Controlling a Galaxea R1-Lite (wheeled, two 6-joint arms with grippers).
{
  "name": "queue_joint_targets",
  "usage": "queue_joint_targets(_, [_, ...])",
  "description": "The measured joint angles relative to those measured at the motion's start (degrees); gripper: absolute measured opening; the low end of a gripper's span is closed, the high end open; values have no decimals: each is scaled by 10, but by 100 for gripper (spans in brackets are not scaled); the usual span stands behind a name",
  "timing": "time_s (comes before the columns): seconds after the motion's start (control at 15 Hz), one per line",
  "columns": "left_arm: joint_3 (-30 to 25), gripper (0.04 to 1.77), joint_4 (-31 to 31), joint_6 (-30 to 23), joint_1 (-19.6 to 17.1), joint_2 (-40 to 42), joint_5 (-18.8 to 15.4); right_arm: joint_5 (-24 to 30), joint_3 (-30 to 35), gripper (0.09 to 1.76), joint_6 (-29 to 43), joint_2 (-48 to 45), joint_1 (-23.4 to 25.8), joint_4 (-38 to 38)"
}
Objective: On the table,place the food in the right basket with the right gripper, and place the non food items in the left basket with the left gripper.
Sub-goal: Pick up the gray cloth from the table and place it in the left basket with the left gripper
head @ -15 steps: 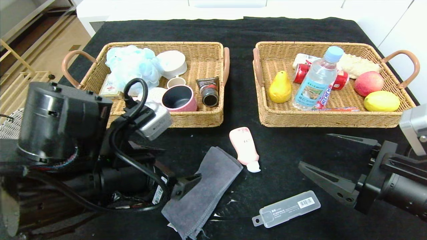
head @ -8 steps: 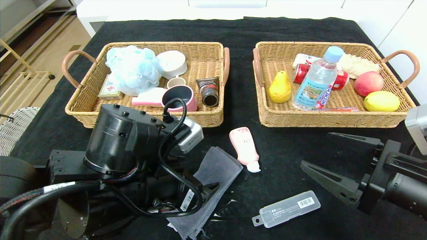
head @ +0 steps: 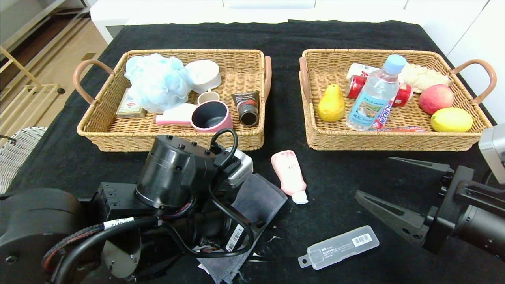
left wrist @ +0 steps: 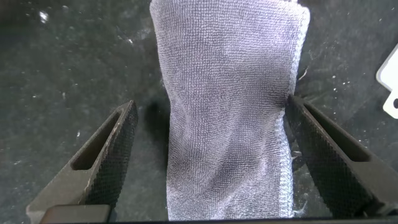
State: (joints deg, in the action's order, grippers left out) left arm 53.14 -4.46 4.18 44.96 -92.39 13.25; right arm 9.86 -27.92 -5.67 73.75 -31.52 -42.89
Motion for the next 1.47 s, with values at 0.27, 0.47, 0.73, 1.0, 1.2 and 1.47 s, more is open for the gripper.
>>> queue_joint_targets(0.27, [1, 172, -7, 0, 0, -10, 3, 0, 0, 171, 0, 1, 0, 0])
queue_joint_targets(0.47, [1, 172, -9, 0, 0, -18, 5, 0, 0, 171, -1, 1, 0, 0])
queue_joint_targets(0.73, [3, 148, -10, 0, 1, -26, 16, 0, 0, 171, -1, 0, 0, 0])
queue_joint_targets(1.0, [6, 93, -11, 0, 0, -32, 19, 0, 1, 171, -1, 0, 0, 0])
queue_joint_targets(1.2, [6, 19, -12, 0, 1, -35, 19, 0, 2, 171, -1, 0, 0, 0])
queue_joint_targets(1.47, [3, 20, -12, 0, 1, -35, 19, 0, 2, 171, -2, 0, -1, 0])
